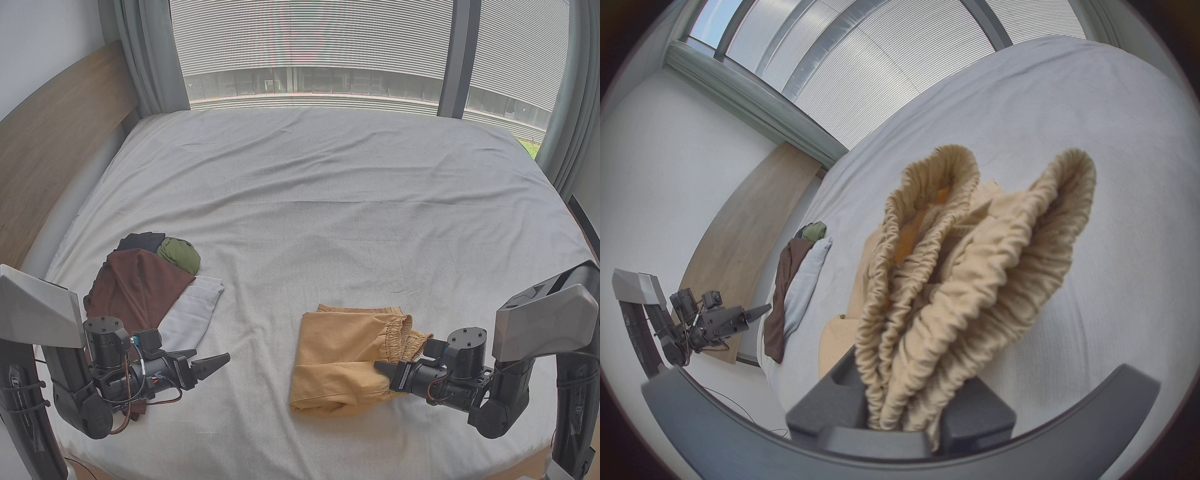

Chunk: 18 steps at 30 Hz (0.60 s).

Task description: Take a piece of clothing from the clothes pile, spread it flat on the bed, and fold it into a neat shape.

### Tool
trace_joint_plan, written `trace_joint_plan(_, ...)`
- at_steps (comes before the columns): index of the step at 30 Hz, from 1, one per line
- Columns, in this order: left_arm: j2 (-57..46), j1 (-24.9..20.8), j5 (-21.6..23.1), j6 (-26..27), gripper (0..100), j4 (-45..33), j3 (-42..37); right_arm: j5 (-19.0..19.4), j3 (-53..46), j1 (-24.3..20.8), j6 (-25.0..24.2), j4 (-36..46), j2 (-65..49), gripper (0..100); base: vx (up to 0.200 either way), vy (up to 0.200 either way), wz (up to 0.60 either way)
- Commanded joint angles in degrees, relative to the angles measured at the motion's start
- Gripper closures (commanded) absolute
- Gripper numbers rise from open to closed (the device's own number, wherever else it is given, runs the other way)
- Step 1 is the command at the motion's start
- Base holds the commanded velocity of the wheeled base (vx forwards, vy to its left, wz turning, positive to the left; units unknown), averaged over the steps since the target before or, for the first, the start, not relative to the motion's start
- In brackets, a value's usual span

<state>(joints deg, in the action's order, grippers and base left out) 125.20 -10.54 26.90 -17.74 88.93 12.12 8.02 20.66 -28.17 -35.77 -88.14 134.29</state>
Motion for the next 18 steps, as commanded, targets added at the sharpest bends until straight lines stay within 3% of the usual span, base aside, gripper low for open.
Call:
trace_joint_plan(1,0.22,0.09,-0.01,-0.02,0,0.01,-0.08,-0.02,1.31,-0.04,0.08,0.25,-2.1,100,0.0,0.0,0.0)
trace_joint_plan(18,0.13,0.09,-0.01,0.69,0,0.01,-0.16,0.15,4.65,-0.74,0.87,0.51,-7.11,100,0.0,0.0,0.0)
